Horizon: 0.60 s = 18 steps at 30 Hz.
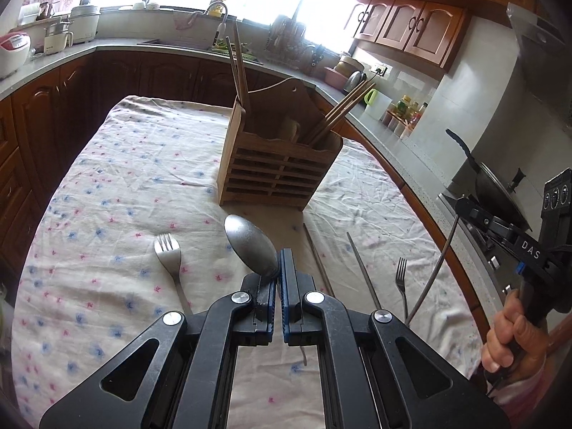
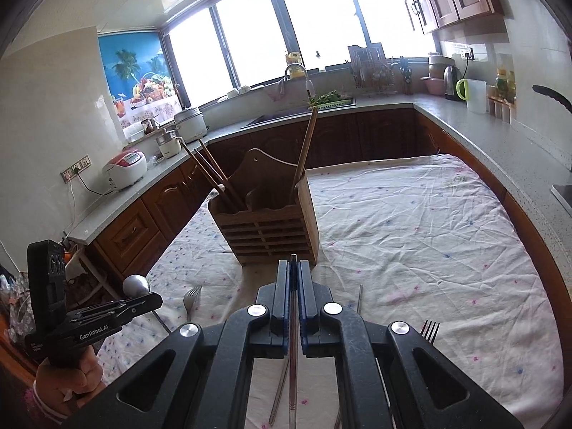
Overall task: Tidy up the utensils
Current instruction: 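Lift the spoon and metal chopstick and lower both into the wooden holder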
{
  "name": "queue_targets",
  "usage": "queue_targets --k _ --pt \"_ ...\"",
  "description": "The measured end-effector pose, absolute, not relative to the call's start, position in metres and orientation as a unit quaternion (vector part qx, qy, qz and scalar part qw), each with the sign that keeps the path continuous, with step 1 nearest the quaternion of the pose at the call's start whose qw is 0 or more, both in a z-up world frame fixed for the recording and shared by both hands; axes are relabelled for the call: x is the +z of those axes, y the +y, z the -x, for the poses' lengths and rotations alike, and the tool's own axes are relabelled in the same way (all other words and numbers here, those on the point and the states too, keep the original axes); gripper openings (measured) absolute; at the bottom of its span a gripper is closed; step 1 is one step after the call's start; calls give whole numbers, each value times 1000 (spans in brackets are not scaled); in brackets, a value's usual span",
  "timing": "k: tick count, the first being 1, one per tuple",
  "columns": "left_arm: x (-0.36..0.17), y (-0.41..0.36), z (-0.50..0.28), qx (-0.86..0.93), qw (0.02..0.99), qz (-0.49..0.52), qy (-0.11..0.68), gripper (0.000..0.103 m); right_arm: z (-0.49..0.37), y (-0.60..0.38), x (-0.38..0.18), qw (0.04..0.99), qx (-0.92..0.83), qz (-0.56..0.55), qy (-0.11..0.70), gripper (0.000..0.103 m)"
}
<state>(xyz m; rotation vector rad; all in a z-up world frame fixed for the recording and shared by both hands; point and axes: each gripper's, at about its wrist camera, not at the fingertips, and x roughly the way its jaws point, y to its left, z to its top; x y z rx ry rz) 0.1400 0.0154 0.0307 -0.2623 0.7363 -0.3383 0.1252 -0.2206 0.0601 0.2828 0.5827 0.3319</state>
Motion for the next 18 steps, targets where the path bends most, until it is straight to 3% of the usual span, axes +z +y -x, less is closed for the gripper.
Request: queue_targets --k 18 --pt "57 24 -132 -161 925 127 321 2 -120 -221 90 945 170 -139 243 4"
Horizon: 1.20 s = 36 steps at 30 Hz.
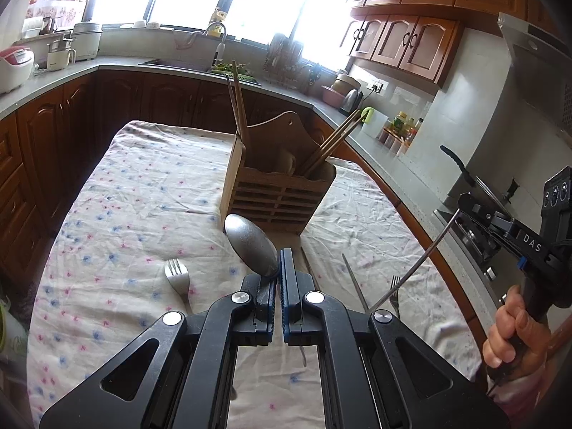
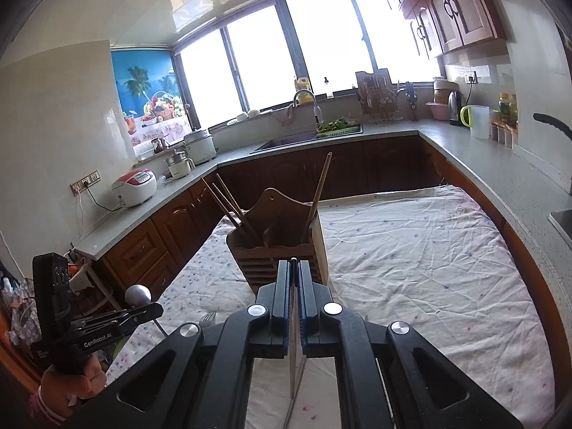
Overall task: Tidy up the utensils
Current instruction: 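Lift the spoon and metal chopstick and lower both into the wooden holder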
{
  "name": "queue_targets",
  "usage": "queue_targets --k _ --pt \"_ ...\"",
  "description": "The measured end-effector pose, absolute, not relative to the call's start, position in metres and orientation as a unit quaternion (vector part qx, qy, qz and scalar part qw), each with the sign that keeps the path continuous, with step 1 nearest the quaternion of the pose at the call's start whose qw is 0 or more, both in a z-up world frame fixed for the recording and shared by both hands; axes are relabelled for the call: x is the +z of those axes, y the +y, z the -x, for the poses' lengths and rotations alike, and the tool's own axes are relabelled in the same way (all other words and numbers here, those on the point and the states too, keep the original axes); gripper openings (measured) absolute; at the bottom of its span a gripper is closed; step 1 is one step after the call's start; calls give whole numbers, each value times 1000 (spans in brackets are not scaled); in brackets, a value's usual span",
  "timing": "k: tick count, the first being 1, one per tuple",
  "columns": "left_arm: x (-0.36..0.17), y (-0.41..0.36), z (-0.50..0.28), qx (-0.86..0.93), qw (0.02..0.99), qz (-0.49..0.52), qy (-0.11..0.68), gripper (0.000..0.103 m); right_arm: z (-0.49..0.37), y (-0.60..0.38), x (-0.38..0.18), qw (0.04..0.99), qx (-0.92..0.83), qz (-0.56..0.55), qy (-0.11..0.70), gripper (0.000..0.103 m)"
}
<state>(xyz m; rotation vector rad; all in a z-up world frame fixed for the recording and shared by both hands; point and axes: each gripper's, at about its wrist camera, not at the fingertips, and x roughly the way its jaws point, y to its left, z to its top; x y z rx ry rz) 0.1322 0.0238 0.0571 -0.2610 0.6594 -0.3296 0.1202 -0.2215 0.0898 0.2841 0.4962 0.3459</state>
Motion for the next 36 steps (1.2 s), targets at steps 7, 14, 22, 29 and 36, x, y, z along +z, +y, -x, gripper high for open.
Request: queue_targets --k 7,14,22,29,36 --pt "65 25 -138 -158 929 124 312 2 -125 -224 94 945 173 -142 238 4" --pt "72 26 -146 -155 932 123 303 2 -131 -227 97 944 175 -151 234 4" --pt "91 27 -161 -152 942 116 275 2 -141 -229 111 949 173 -153 215 4" --pt "118 27 -182 -144 955 99 238 2 -157 -230 133 955 171 -158 183 4" --pt "142 28 -211 -126 967 87 202 2 -183 -230 159 961 167 -163 148 4"
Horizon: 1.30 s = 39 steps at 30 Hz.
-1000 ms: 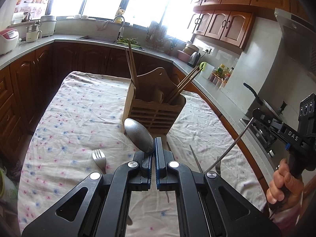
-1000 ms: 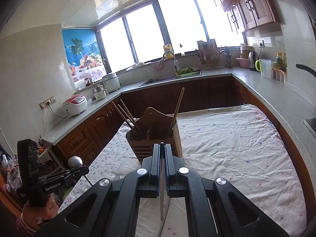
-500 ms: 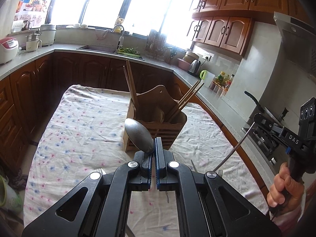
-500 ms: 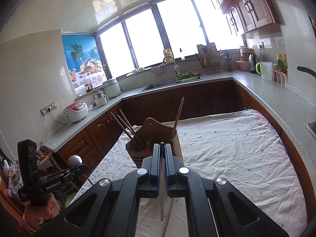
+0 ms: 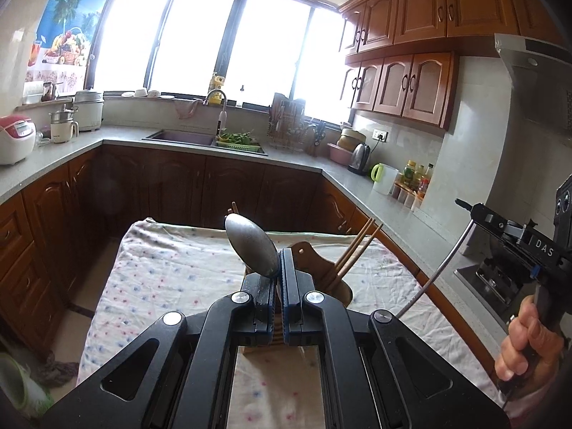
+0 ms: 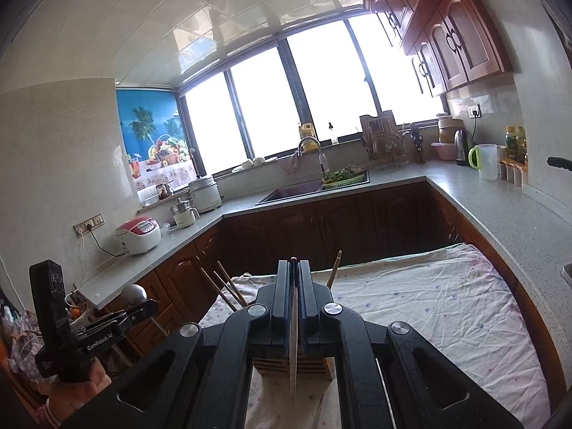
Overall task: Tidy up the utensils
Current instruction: 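Lift the spoon and metal chopstick and lower both into the wooden holder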
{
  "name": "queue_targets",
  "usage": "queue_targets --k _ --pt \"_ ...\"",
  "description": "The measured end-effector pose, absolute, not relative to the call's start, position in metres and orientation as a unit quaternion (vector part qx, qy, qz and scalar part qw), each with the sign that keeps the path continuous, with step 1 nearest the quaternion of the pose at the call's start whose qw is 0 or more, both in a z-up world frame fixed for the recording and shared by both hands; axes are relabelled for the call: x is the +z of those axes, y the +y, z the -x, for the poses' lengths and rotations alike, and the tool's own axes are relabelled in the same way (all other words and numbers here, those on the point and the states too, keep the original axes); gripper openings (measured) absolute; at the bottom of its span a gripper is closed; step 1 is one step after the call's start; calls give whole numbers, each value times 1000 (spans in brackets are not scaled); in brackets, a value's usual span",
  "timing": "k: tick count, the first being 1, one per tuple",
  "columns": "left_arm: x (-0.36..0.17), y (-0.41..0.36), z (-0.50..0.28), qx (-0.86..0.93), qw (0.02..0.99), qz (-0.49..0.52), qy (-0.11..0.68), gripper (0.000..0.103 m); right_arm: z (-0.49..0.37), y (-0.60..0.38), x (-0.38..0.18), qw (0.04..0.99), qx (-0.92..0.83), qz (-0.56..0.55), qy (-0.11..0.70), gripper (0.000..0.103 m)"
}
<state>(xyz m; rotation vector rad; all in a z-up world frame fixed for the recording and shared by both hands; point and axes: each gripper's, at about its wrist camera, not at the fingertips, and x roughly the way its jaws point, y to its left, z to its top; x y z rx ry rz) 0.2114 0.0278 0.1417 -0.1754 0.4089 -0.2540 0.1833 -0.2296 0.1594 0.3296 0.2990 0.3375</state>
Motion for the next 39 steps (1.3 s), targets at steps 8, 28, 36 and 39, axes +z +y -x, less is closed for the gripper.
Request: queue_targets --k 8,28,36,39 --pt "153 26 -256 -105 975 85 175 2 -221 -225 178 968 155 -161 116 4" --pt "76 -3 -306 -93 967 72 227 2 -286 -214 96 950 149 -199 188 4" --pt "56 -9 -308 -106 961 70 244 2 -291 -208 76 945 147 -201 213 4" --pt "49 -8 -312 -111 958 70 256 2 -293 -209 72 943 146 -203 219 4"
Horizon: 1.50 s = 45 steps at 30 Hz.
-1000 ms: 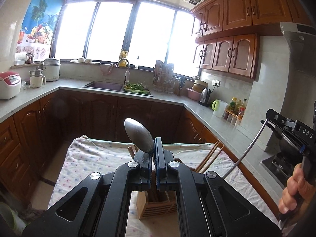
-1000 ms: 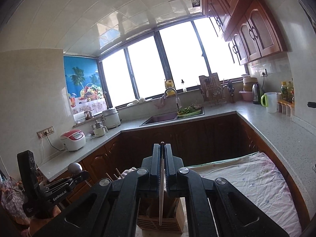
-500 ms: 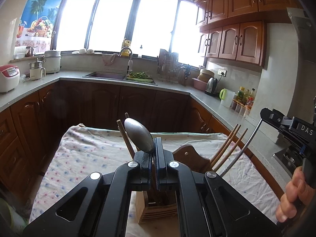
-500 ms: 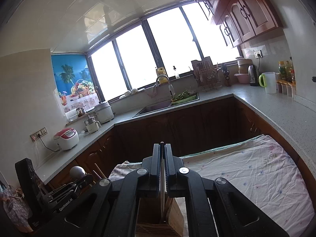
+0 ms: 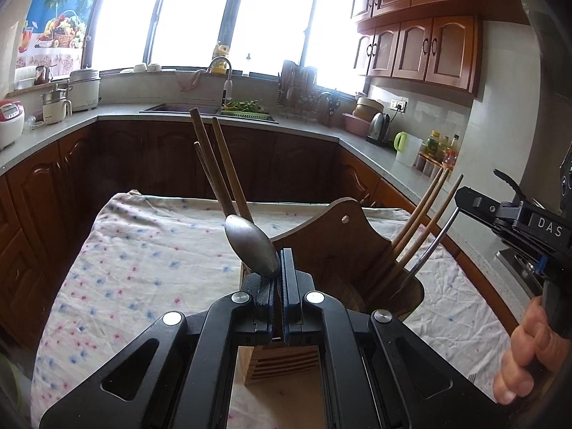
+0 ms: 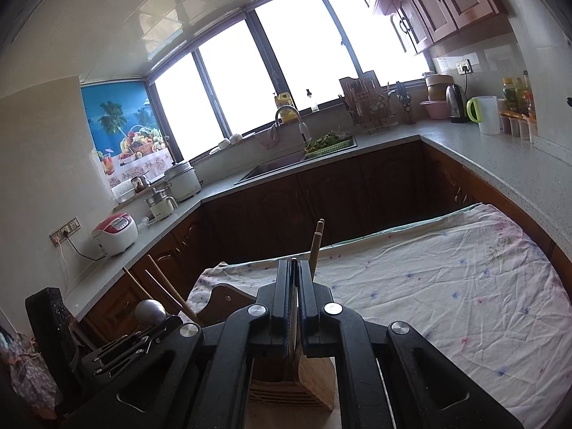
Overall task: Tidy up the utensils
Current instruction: 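Lift the spoon and metal chopstick and lower both into the wooden holder, then open both tools to release the utensils and pull back from the holder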
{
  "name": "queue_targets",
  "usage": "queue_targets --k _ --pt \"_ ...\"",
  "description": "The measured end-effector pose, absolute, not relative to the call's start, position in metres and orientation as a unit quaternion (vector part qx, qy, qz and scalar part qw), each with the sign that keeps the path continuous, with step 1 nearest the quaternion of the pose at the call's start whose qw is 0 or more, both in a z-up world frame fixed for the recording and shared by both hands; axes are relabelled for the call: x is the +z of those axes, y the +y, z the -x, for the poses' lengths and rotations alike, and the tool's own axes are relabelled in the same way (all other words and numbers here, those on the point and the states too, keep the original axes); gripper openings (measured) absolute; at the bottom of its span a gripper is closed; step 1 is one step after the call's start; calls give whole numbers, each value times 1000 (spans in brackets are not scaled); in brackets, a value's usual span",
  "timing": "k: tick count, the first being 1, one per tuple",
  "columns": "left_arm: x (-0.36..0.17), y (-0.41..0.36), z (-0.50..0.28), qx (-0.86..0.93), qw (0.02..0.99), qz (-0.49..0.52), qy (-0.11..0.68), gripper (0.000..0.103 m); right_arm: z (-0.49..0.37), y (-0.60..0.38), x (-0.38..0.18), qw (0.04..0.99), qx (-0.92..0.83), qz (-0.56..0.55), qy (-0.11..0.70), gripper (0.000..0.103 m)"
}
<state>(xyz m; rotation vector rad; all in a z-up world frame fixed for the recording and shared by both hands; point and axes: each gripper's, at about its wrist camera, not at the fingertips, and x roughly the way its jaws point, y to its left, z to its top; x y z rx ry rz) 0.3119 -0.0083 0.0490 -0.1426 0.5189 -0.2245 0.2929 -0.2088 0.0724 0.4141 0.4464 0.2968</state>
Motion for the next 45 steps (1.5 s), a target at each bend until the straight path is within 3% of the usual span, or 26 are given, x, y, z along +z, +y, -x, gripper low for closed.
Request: queue_targets --k 23,27,32,35,45 --pt "35 -13 -318 -114 949 65 285 3 -300 -212 67 940 144 -204 234 5" --pt "36 -13 -317 -114 949 66 288 8 -300 -214 66 938 146 -210 235 10" --pt "39 -19 -309 -124 949 61 283 25 -300 -217 64 936 145 -217 238 16" --pt "41 -23 -303 -125 950 57 281 32 -298 -220 63 934 145 -224 238 31" --pt "46 -24 -293 -138 946 52 290 45 -286 -224 67 934 145 -226 236 39"
